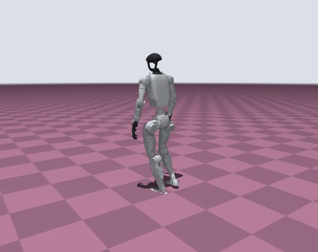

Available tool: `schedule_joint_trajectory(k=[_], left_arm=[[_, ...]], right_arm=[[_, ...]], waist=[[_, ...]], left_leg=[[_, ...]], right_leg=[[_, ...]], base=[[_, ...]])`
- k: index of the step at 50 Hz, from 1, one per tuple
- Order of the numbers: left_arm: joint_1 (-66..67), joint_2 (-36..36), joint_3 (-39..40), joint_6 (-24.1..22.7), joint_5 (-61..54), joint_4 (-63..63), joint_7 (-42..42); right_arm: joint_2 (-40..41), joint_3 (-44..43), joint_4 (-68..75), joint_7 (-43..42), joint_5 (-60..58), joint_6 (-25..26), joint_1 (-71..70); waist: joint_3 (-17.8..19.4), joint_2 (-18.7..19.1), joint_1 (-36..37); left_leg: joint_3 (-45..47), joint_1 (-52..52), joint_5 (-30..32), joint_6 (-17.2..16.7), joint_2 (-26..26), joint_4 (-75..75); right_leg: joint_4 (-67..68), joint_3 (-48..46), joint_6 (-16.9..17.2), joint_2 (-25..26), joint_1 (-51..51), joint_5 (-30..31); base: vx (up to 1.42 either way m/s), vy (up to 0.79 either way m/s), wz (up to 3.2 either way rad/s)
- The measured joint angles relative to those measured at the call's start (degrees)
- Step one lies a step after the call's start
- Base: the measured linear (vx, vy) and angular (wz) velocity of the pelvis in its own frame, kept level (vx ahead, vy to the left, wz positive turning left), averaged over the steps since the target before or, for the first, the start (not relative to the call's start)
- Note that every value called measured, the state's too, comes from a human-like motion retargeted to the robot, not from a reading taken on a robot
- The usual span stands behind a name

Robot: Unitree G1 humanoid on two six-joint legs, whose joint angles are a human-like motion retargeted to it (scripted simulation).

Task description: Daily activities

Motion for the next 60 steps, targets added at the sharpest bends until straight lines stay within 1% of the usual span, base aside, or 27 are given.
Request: schedule_joint_trajectory(k=[2, 7, 10, 12, 16, 20, 23, 25, 28, 31, 33, 35, 37, 40, 43, 48, 53, 60], left_arm=[[0.20, -0.57, -0.09, -0.09, 0.37, 0.58, -0.66], [0.47, -2.14, -0.26, -0.65, 0.87, 1.46, -2.99], [0.67, -2.98, -0.50, -0.86, 1.24, 1.55, -3.95], [0.39, -3.37, -0.45, -0.88, 1.53, 1.51, -4.57], [-0.14, -4.06, 0.32, -0.72, 1.64, 1.07, -5.25], [-0.24, -4.27, 1.87, -0.52, 0.99, -0.36, -4.98], [-0.17, -3.82, 3.04, -0.35, 0.59, -2.52, -4.05], [-0.29, -3.25, 3.77, -0.24, 0.77, -4.50, -3.29], [-0.66, -2.13, 4.70, 0.01, 1.79, -8.43, -1.97], [-0.79, -1.08, 5.70, 0.33, 3.04, -12.63, -0.59], [-0.62, -0.51, 6.45, 0.56, 3.81, -15.14, 0.28], [-0.92, 0.46, 7.55, 1.31, 4.56, -17.83, 0.59], [-0.45, 0.91, 8.21, 1.47, 5.36, -19.29, 0.93], [0.49, 1.38, 8.80, 1.71, 6.50, -20.80, 1.25], [1.93, 1.53, 8.87, 1.71, 7.38, -21.66, 1.72], [3.51, 2.10, 9.68, 1.79, 8.23, -23.33, 2.28], [4.92, 2.56, 10.99, 1.71, 8.42, -25.43, 3.00], [7.18, 2.46, 12.94, 1.54, 7.88, -28.68, 3.93]], right_arm=[[0.54, -0.22, 0.47, 0.69, 0.40, 0.28, 1.48], [2.11, -0.62, 0.75, 2.73, 0.97, 0.97, 4.47], [2.84, -0.55, 0.30, 3.65, 0.89, 1.06, 5.78], [2.96, -0.63, -0.25, 4.27, 0.68, 1.17, 6.13], [2.61, -1.17, -1.77, 4.84, -0.03, 1.29, 6.11], [1.64, -1.77, -4.20, 4.24, -1.09, 1.06, 5.23], [0.58, -1.66, -6.71, 3.56, -2.23, 0.71, 3.97], [-0.28, -1.41, -8.58, 3.22, -3.19, 0.54, 2.78], [-1.76, -0.81, -11.46, 2.77, -4.73, 0.47, 0.62], [-3.16, -0.17, -13.96, 2.41, -6.20, 0.62, -1.49], [-3.89, 0.29, -15.42, 2.44, -7.15, 0.76, -2.73], [-4.67, 0.57, -17.08, 3.39, -8.02, 1.22, -4.68], [-5.09, 1.23, -18.59, 4.36, -9.18, 1.32, -5.42], [-5.72, 2.47, -21.12, 6.40, -11.07, 1.39, -6.07], [-6.01, 3.87, -23.19, 7.89, -13.06, 1.08, -5.81], [-6.88, 5.48, -26.77, 10.41, -16.24, 0.84, -5.74], [-7.37, 6.27, -29.52, 11.68, -18.96, 0.69, -5.78], [-7.45, 6.59, -32.15, 11.54, -21.71, 0.42, -6.29]], waist=[[0.08, 1.07, -0.65], [-0.82, 3.49, -0.94], [-1.86, 3.47, -1.05], [-2.64, 3.90, -0.86], [-3.59, 5.10, -0.44], [-3.76, 6.74, 0.11], [-3.26, 8.55, 0.94], [-2.85, 9.86, 1.50], [-2.57, 11.37, 2.72], [-2.56, 11.78, 4.17], [-2.63, 11.60, 5.02], [-2.04, 10.09, 4.94], [-2.03, 9.20, 4.98], [-2.50, 8.02, 4.63], [-3.71, 8.12, 4.57], [-4.88, 7.30, 3.44], [-4.59, 6.59, 2.84], [-3.29, 5.71, 2.80]], left_leg=[[0.53, 2.45, 0.16, -0.50, 0.44, -2.29], [1.96, 6.30, 0.05, -1.16, 1.75, -6.92], [2.64, 7.17, -1.26, -1.12, 1.30, -6.75], [2.75, 7.75, -2.53, -1.04, 1.50, -5.99], [2.64, 8.63, -5.39, -1.30, 2.77, -1.53], [1.43, 7.04, -5.77, -3.28, 5.61, 8.52], [-0.13, 2.69, -4.29, -5.82, 8.98, 22.49], [0.47, -1.44, -3.69, -6.55, 12.58, 34.00], [2.27, -8.12, -4.12, -5.64, 18.48, 47.43], [3.44, -13.83, -6.92, -4.04, 21.97, 51.88], [3.79, -16.75, -8.65, -3.57, 22.71, 50.23], [4.05, -17.87, -8.44, -3.40, 20.63, 43.82], [3.30, -17.97, -6.72, -4.16, 18.55, 36.27], [0.88, -16.67, -1.53, -5.85, 14.85, 24.14], [-1.27, -16.32, 1.63, -7.29, 13.83, 20.08], [-1.58, -11.98, 3.52, -6.68, 12.19, 13.86], [-0.97, -7.20, 5.03, -6.33, 10.97, 8.64], [-0.10, -1.65, 7.27, -6.14, 9.52, 2.34]], right_leg=[[-7.57, -0.77, 0.60, 1.51, -1.05, 1.00], [-28.94, -1.64, 2.81, 6.31, -2.12, 7.00], [-35.07, -0.73, 3.76, 6.95, -3.17, 8.80], [-37.41, -0.39, 3.77, 7.55, -2.66, 10.34], [-36.45, 0.37, 2.69, 8.62, -0.78, 11.62], [-34.54, 0.74, 0.70, 10.72, 1.84, 9.74], [-35.27, 0.60, -0.81, 13.61, 4.63, 8.98], [-36.34, 0.08, -1.76, 15.66, 6.41, 8.54], [-37.88, -0.79, -2.88, 18.21, 8.56, 7.64], [-38.92, -1.23, -3.34, 19.44, 10.36, 6.55], [-39.38, -1.24, -3.34, 19.76, 11.42, 5.87], [-41.84, -0.91, -2.96, 18.61, 13.64, 6.09], [-42.63, -0.53, -2.72, 17.95, 14.98, 5.83], [-44.23, 0.11, -2.44, 17.00, 16.76, 5.78], [-43.87, 0.60, -2.49, 17.52, 17.32, 4.92], [-45.50, 1.03, -2.48, 16.73, 19.86, 4.22], [-47.22, 0.92, -2.27, 15.75, 22.96, 4.29], [-49.02, 0.48, -1.84, 14.51, 26.30, 4.37]], base=[[0.29, 0.05, -0.54], [0.28, 0.02, -0.56], [0.27, -0.04, -0.39], [0.28, -0.06, -0.29], [0.30, -0.09, -0.15], [0.31, -0.13, -0.14], [0.29, -0.14, -0.23], [0.27, -0.12, -0.16], [0.25, -0.11, -0.16], [0.25, -0.09, -0.16], [0.25, -0.07, -0.13], [0.26, -0.05, 0.05], [0.26, -0.03, -0.01], [0.25, -0.02, -0.08], [0.22, 0.01, -0.15], [0.19, 0.03, 0.01], [0.13, 0.04, -0.01], [0.05, 0.03, -0.03]])
